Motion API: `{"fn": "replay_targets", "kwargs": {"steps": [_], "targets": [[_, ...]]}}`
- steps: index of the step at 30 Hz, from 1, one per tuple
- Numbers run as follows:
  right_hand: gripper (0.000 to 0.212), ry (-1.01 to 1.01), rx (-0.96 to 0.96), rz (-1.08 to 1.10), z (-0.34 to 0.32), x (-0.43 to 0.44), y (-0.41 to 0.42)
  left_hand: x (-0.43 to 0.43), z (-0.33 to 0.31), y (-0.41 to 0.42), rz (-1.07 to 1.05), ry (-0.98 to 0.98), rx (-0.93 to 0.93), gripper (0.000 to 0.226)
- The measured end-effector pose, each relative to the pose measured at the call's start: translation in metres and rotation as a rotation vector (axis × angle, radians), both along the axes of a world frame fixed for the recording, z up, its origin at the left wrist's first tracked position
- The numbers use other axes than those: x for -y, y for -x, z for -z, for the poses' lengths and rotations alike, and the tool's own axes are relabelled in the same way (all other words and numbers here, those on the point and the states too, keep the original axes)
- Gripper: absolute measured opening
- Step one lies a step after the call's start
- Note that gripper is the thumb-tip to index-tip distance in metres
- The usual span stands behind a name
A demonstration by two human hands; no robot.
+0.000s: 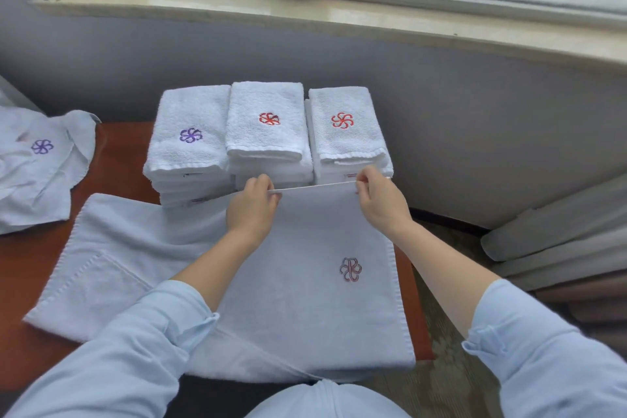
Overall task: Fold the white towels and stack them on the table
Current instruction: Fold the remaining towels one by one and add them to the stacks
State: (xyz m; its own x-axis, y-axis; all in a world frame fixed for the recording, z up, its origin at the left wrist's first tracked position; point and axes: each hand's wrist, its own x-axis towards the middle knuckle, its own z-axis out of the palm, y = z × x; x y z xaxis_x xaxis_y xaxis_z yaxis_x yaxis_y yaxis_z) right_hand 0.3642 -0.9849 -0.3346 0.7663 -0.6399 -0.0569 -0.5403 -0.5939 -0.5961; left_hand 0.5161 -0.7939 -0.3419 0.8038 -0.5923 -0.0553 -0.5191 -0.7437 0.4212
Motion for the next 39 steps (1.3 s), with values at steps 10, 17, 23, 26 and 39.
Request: {"fn": "replay_targets", "kwargs": {"steps": [10, 17, 23, 26, 39], "targets": [[0.012, 0.063, -0.033, -0.031, -0.008, -0.003, -0.001, -0.009, -0.005, -0.007, 0.001, -0.001, 0.084, 0.014], [0.013, 0.095, -0.144, -0.046, 0.014, -0.016, 0.029, -0.029, 0.021, 0.015, 0.202, -0.161, 0.163, 0.017], [0.018, 0.038, -0.352, -0.084, 0.039, -0.031, 0.06, -0.043, 0.046, 0.037, 0.395, -0.295, 0.071, 0.019], [0.027, -0.008, -0.48, -0.114, 0.05, -0.038, 0.072, -0.046, 0.057, 0.045, 0.477, -0.415, -0.082, 0.032], [0.052, -0.007, -0.536, -0.295, 0.067, -0.068, 0.077, -0.046, 0.072, 0.06, 0.53, -0.4, -0.121, 0.047]]}}
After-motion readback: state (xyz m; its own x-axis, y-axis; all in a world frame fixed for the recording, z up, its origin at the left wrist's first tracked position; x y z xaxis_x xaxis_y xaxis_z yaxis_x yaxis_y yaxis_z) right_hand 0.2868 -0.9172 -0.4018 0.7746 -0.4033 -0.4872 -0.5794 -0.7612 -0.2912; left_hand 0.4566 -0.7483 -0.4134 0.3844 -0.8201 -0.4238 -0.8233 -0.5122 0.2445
